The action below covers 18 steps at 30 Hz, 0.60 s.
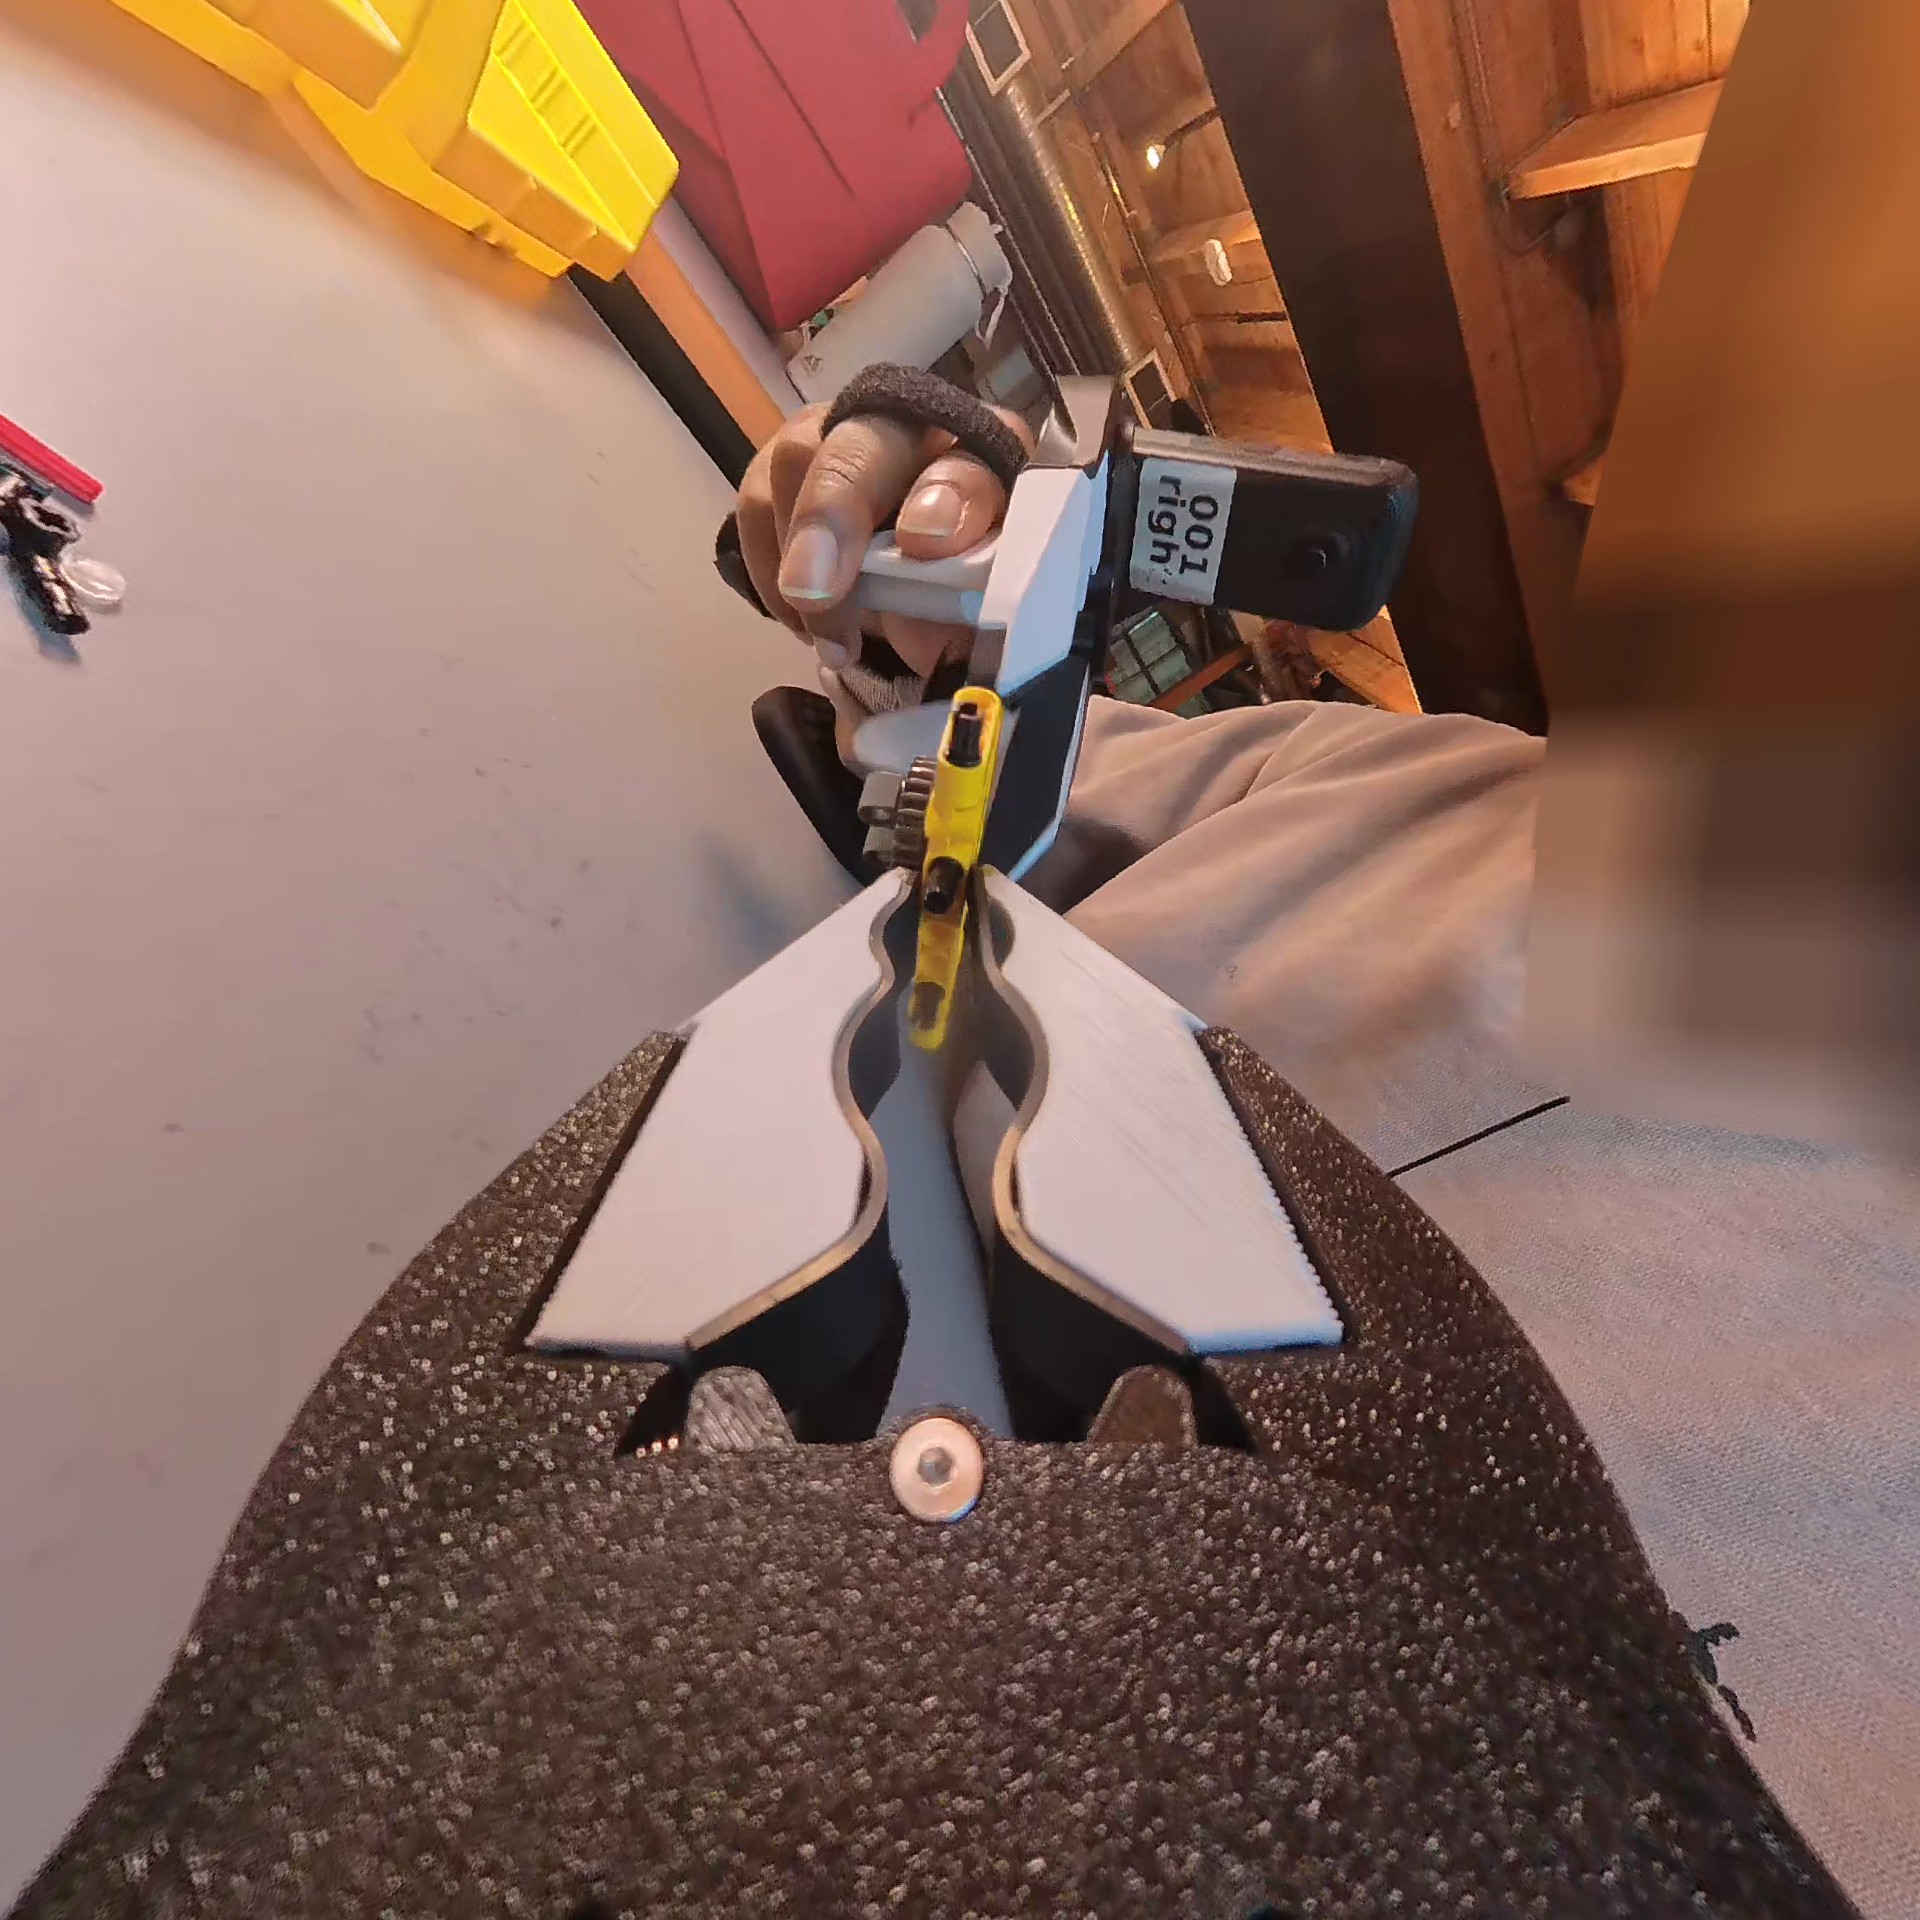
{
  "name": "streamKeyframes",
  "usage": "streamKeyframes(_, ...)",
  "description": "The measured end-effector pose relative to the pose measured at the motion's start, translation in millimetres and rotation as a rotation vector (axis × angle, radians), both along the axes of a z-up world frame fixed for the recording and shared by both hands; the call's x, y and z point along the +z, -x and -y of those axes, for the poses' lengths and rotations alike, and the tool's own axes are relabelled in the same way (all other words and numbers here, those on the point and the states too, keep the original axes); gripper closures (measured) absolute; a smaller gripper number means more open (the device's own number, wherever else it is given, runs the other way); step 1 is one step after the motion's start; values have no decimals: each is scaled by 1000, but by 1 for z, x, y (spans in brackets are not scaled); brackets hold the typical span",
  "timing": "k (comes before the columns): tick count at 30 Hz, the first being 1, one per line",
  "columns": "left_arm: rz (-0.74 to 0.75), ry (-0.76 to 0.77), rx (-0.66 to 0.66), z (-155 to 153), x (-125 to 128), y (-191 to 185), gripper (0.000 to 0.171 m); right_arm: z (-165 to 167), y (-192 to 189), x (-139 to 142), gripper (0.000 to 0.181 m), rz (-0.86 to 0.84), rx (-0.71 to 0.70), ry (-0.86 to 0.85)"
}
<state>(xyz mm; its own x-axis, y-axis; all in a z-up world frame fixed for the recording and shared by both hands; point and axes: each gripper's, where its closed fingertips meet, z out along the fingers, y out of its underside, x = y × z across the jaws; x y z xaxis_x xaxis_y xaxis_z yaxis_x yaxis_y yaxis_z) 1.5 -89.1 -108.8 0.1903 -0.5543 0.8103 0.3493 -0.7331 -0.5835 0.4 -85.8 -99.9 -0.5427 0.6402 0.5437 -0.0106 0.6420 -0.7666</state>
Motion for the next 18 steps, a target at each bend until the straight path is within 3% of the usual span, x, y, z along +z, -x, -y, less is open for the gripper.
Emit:
streamKeyframes(2, 27, -9, -24, 2, 3, -6, 160, -4, 0, 11, 169, -59, -9, 27)
streamKeyframes(6, 48, -36, -25, 2, 8, -8, 165, -5, 0, 20, 174, -81, -18, 50)
streamKeyframes(11, 82, -30, 15, -1, 14, 5, 166, -2, -6, 18, 135, -28, 25, 85)
streamKeyframes(18, 74, 5, -31, 3, 8, -2, 166, 7, -4, 1, 124, 22, 44, 11)
